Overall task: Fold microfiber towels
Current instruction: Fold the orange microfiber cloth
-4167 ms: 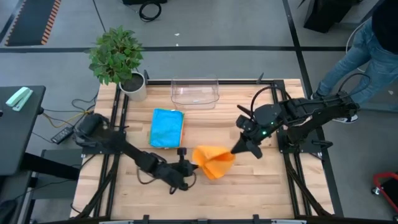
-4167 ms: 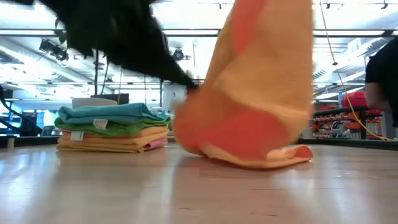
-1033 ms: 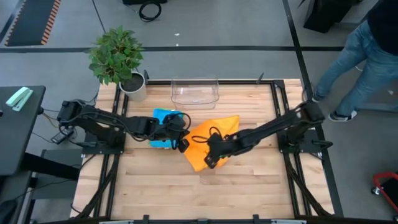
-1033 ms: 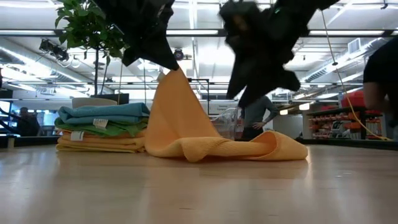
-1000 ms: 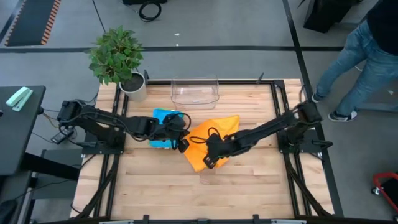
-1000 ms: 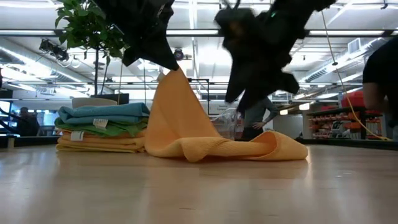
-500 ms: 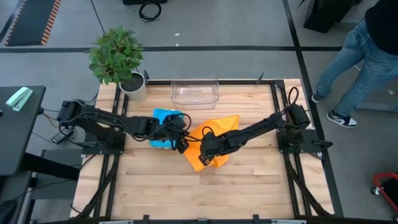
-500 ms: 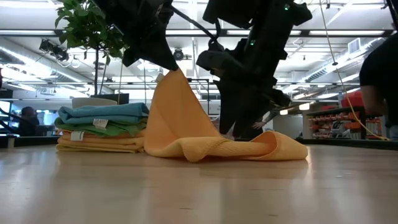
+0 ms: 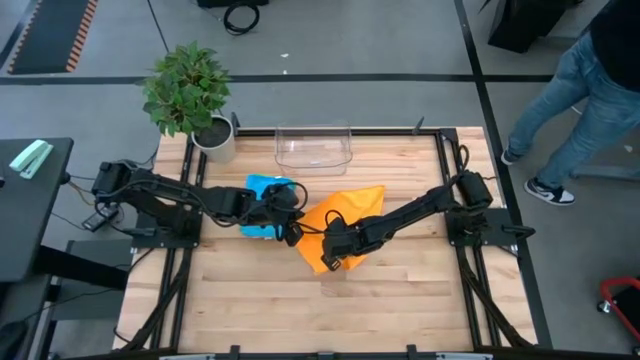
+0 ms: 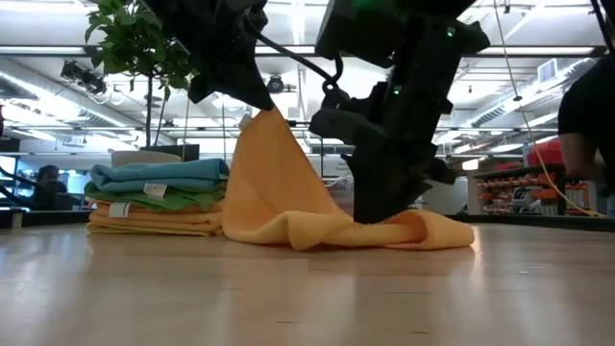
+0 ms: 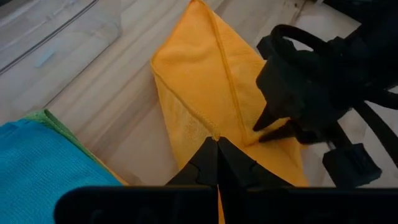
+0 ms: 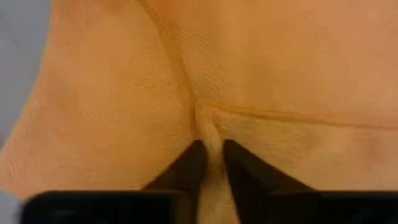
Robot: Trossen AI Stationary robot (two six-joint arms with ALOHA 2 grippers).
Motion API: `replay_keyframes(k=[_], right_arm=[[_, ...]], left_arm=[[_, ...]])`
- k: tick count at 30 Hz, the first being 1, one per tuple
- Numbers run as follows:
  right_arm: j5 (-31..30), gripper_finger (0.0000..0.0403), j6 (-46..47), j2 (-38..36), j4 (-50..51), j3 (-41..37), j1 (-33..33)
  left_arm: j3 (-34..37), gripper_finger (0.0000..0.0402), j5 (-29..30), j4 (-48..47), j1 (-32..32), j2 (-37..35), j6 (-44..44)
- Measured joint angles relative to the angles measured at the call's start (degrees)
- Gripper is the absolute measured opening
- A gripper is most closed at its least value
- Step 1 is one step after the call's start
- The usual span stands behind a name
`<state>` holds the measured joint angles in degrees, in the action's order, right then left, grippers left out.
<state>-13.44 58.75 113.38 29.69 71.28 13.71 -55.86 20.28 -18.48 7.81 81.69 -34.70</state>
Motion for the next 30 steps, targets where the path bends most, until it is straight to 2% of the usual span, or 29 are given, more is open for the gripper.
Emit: replay_keyframes(k=[2,4,11,18,20,25,30], right_arm=[[-1.7,0.0038,-0.5,-0.7,0.7,-0.1,0.0],[-3.3,0.0012,-1.3,-2.4,1.4,-0.1,0.1],[-3.3,0.0007,-1.2,-12.6,10.8,-0.1,1.1],[-4.4,0.0005,6.4,-24.0,32.0,-0.3,6.5],[-5.0,0.0005,9.3,-27.1,35.1,-1.4,8.7],[-6.4,0.0004,18.9,-36.0,35.1,-8.9,13.7],[-6.3,0.0004,25.7,-44.3,29.8,-17.4,18.6]], left_arm=[[0.0,0.0005,0.0,-0.3,0.0,0.0,0.0],[0.0,0.0003,0.0,-0.8,0.0,0.0,0.0],[-0.1,0.0003,0.0,-3.3,0.0,0.0,-0.4],[-0.1,0.0003,0.0,-4.9,0.0,0.0,-0.6],[-0.1,0.0003,0.1,-5.4,0.0,0.0,-0.6],[-0.1,0.0003,-0.2,-5.8,0.5,0.0,-1.6],[-0.1,0.0002,-4.1,-4.9,4.8,0.0,-6.4]])
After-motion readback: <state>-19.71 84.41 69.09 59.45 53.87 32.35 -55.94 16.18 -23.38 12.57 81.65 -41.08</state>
